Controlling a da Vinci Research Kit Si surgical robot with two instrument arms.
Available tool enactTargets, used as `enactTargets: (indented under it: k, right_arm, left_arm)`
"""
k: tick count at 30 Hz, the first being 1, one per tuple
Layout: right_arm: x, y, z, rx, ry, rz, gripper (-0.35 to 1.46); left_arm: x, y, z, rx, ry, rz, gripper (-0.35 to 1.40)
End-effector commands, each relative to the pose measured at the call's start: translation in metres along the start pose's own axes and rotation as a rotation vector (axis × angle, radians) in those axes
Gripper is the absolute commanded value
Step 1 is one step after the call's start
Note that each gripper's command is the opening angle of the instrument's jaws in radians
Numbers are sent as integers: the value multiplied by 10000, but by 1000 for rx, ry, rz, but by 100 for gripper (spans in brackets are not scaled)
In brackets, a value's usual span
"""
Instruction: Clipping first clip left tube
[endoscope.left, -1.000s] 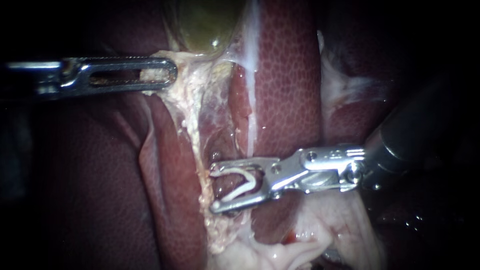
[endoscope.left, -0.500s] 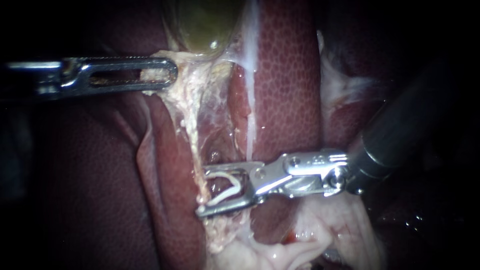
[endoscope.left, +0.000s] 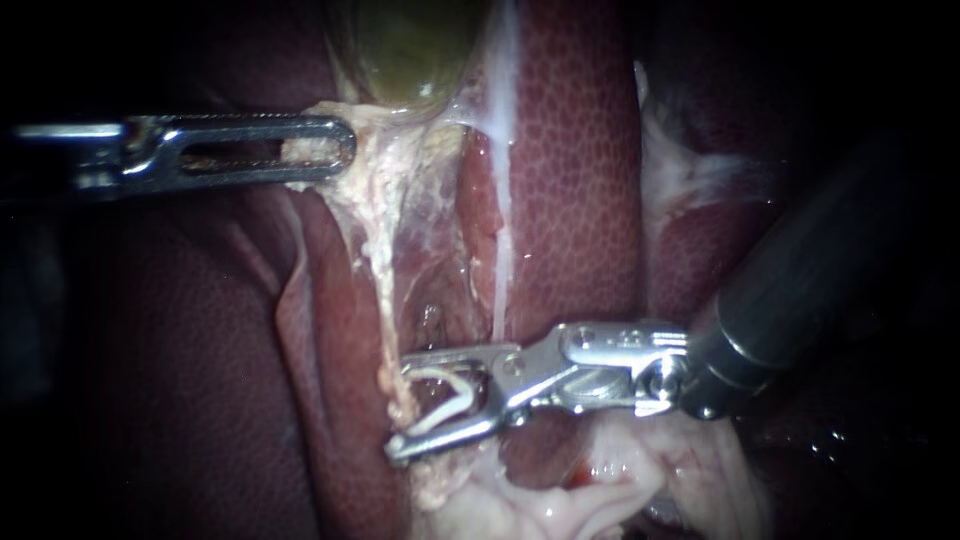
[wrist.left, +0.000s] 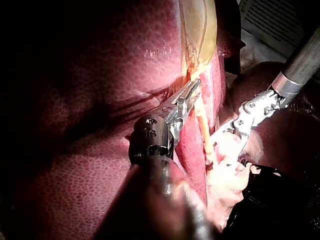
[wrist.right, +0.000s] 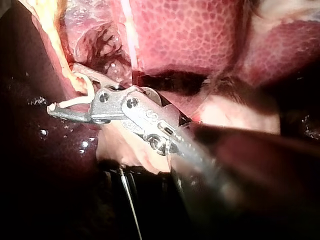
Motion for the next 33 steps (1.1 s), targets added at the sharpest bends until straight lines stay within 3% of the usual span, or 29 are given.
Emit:
enactTargets:
  k: [1, 20, 33]
  right_arm:
    - [0, -1, 1, 7, 4, 2, 58]
    - [-11, 10, 41, 68, 17, 39, 58]
    - [-21, 9, 41, 94, 9, 51, 57]
  left_arm:
    - [0, 0, 0, 0, 0, 0, -35]
    - [1, -2, 3, -2, -1, -1, -35]
    - [1, -2, 2, -2, -1, 0, -35]
